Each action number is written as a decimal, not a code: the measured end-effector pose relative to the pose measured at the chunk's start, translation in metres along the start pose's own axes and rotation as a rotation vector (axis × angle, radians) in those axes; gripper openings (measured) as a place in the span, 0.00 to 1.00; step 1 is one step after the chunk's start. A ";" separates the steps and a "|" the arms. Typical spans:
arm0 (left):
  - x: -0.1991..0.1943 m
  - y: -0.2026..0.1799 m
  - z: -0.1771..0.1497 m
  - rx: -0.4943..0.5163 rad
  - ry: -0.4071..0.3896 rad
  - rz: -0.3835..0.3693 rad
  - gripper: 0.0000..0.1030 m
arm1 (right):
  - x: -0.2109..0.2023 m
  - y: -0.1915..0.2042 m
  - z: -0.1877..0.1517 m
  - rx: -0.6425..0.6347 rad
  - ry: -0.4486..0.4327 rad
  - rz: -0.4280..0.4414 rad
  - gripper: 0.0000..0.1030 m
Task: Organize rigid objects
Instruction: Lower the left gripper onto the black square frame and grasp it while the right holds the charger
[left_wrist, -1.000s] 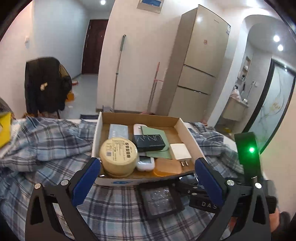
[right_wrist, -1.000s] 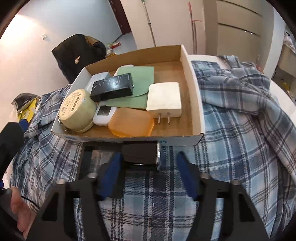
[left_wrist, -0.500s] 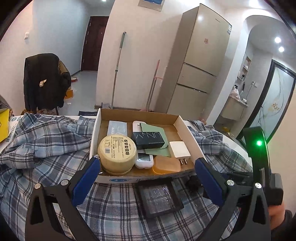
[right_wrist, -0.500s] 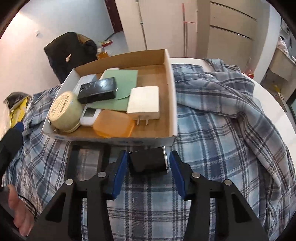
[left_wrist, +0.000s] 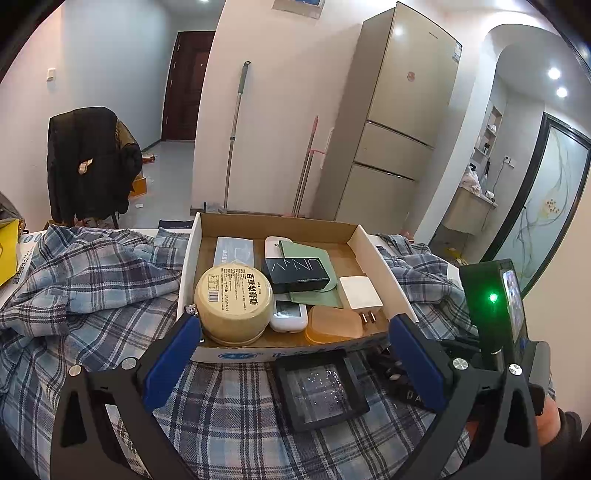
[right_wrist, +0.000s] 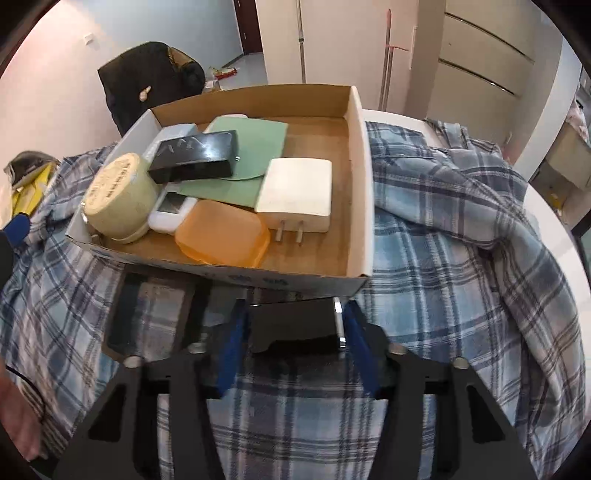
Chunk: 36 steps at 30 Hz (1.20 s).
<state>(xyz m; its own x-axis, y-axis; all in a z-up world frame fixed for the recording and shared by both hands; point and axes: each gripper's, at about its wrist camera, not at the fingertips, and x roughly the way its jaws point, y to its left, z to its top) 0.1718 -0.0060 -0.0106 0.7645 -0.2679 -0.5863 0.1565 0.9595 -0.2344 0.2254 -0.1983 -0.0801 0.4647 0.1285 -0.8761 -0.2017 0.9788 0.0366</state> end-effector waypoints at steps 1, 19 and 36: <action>0.000 0.000 0.000 0.002 0.002 0.003 1.00 | 0.000 -0.002 0.001 0.003 -0.001 -0.010 0.44; 0.007 -0.008 -0.005 0.062 0.031 0.022 1.00 | 0.000 -0.009 0.002 -0.013 0.042 0.014 0.41; 0.011 -0.012 -0.008 0.086 0.049 0.024 1.00 | -0.006 -0.001 -0.007 -0.082 0.074 -0.023 0.39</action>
<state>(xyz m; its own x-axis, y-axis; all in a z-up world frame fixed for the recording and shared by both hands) 0.1738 -0.0211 -0.0206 0.7377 -0.2466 -0.6285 0.1931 0.9691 -0.1536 0.2166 -0.2014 -0.0782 0.4061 0.0912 -0.9093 -0.2626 0.9647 -0.0205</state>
